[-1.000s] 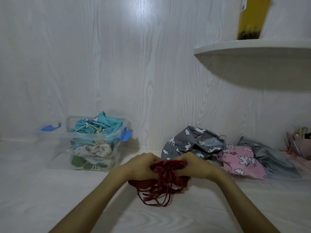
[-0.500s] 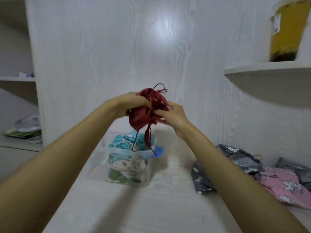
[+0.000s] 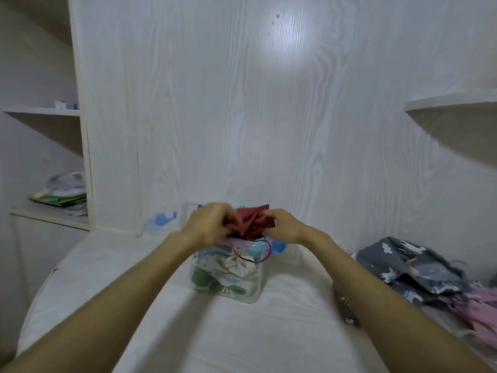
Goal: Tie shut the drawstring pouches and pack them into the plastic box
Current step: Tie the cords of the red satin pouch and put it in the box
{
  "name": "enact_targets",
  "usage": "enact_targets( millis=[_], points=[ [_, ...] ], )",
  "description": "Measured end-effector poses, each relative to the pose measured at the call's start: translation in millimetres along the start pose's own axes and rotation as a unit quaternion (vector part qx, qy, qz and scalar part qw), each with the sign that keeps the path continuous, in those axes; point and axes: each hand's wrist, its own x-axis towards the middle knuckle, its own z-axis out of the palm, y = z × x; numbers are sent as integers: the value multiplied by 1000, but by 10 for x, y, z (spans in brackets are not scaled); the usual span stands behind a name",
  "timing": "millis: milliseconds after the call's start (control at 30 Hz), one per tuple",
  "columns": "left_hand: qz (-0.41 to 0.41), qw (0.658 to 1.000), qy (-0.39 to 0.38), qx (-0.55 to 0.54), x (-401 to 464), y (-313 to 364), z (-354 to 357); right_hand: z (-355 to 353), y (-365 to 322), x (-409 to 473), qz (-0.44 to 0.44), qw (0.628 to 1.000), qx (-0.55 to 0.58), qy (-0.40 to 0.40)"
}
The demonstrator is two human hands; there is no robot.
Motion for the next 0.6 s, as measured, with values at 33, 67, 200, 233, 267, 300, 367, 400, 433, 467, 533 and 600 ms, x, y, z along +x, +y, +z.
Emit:
enact_targets(
  millis=[33, 67, 200, 233, 267, 300, 367, 400, 433, 467, 533, 600],
  points=[
    [-2, 999, -47, -22, -5, -85, 66, -45, 32, -56, 17, 998, 14, -56],
    [-15, 994, -86, -66, -12, -108, 46, -73, 62, -86, 31, 994, 38, -94],
    [-48, 938, -305, -160, -52, 33, -215, -27, 50, -75, 79, 986, -42, -142],
    [-37, 935, -339, -100, -59, 61, -210, 22, 22, -75, 78, 979, -121, -142],
    [-29, 938, -345, -20, -64, 64, -167, 78, -2, -59, 63, 969, -194, -138],
    [-30, 941, -335, 42, -82, 63, -107, 135, -59, -51, 55, 964, -221, -138],
    [-29, 949, -303, 86, -68, 68, 21, 178, -142, -23, 66, 961, -222, -151],
    [-32, 953, -292, 68, -49, 63, 51, 176, -161, -8, 74, 962, -210, -158],
    [-44, 954, -293, 32, -32, 77, 34, 166, -165, 12, 85, 964, -194, -162],
    [-64, 951, -303, -7, -10, 76, 7, 149, -165, 29, 100, 964, -180, -168],
    [-100, 942, -318, -41, 62, 4, -21, 141, -179, 59, 125, 965, -156, -168],
    [-125, 949, -289, 21, 142, -22, 21, 135, -162, 28, 102, 980, -114, -129]
  ],
)
